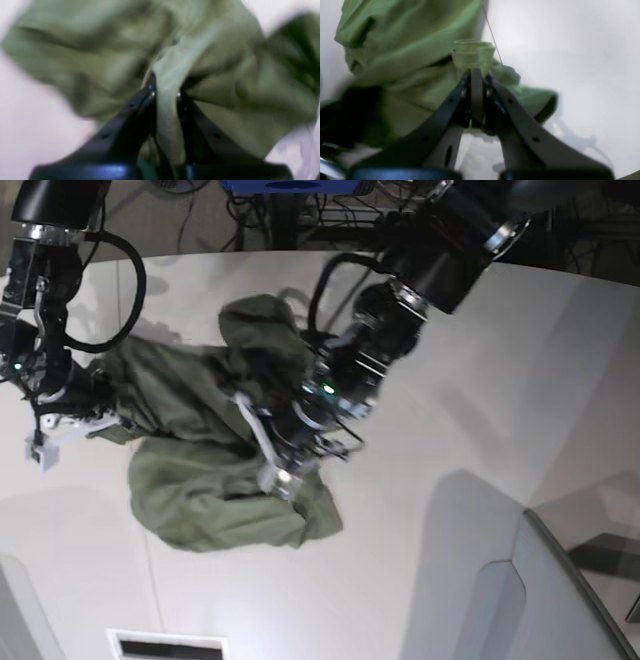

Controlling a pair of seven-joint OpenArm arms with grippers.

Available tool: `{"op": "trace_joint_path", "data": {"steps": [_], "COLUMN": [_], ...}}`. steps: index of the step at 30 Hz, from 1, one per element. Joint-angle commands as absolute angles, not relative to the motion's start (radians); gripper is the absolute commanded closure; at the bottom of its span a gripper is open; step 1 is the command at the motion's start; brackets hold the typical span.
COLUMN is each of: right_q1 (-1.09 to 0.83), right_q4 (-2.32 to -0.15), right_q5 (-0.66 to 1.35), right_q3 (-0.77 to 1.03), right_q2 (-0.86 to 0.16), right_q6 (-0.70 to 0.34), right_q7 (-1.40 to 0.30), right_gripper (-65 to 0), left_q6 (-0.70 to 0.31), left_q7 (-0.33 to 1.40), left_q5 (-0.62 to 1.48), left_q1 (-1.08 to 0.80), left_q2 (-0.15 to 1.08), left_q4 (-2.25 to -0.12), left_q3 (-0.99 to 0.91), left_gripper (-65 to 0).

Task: Layout the t-shirt on the table in an organized manner, then fold the t-shirt properly
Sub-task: 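Grasp the shirt with both grippers at two separate edges, then lift the shirt with both grippers and stretch it apart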

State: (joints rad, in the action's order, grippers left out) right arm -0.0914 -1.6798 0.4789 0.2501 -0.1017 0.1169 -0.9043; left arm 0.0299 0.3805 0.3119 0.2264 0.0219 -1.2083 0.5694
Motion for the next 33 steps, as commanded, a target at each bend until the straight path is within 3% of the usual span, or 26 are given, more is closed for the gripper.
{"op": "trace_joint_path", "data": {"steps": [1,7,15,23,25,33], "right_q1": [-0.073,-0.068,-0.068,-0.07,-0.082,-0.05], "right_q4": [-1.695,-1.695,-1.666,-1.521,-1.524,-1.745], "right_q5": [0.489,0.489,0.487,0.489,0.489,0.49], "right_q3": [0.254,0.254,0.269,0.28,0.278,0.285], "right_q2": [-0.111,-0.11,-0.062,-0.015,-0.008,-0.008], "right_q6": [0.111,0.111,0.119,0.108,0.065,-0.071], "right_q7": [-0.888,-0.888,-0.888,-0.875,-0.848,-0.826], "right_gripper": [-0.3,-0.3,-0.5,-0.5,-0.5,-0.3], "left_q6": [0.036,0.036,0.036,0.036,0.036,0.036], "left_q7": [0.364,0.527,0.532,0.533,0.533,0.567], "left_q5": [0.312,0.303,0.303,0.302,0.302,0.303], "left_q1": [0.249,0.176,-0.038,-0.14,-0.165,-0.14], "left_q2": [0.025,0.124,0.272,0.34,0.341,0.338], "left_q4": [-1.268,-1.454,-1.527,-1.552,-1.592,-1.865], "left_q3": [0.529,0.291,0.062,0.038,0.038,0.033], "left_gripper": [0.0,0.0,0.0,0.0,0.0,0.0]}}
